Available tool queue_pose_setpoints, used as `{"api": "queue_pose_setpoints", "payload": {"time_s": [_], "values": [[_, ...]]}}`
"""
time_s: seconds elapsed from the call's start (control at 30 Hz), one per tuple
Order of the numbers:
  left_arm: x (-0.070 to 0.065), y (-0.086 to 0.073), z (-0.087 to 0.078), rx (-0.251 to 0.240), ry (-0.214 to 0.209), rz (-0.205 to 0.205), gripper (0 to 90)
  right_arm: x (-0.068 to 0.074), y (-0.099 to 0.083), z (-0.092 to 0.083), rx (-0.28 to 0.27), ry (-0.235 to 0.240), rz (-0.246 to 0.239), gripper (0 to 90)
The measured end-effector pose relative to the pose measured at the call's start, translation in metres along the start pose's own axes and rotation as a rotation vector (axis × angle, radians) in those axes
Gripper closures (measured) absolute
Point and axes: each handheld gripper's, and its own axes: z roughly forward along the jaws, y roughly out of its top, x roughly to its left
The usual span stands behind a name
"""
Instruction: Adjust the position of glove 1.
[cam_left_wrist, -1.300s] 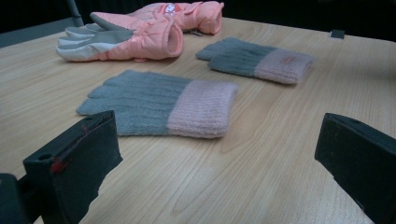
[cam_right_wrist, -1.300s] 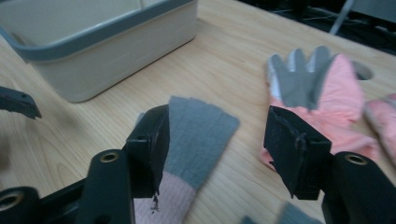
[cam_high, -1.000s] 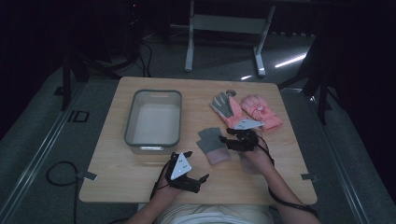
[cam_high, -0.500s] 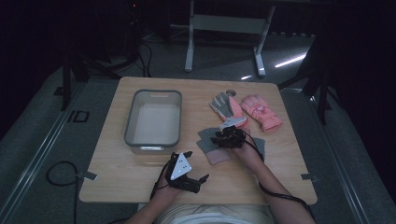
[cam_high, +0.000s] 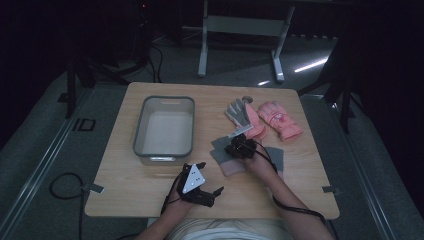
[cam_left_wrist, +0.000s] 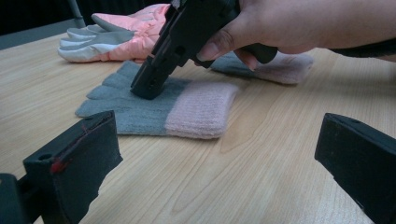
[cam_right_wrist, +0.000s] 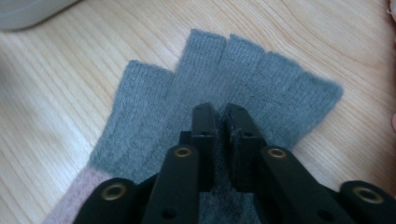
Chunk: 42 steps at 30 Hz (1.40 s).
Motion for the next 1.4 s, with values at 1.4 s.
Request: {"api": "queue_pose_setpoints", "payload": {"time_s": [1.4], "values": [[0.000, 0.001, 0.001, 0.010, -0.011, 0.010, 0.0, 0.012, -0.051, -0.033, -0.074, -0.042, 0.205, 75.1]]}}
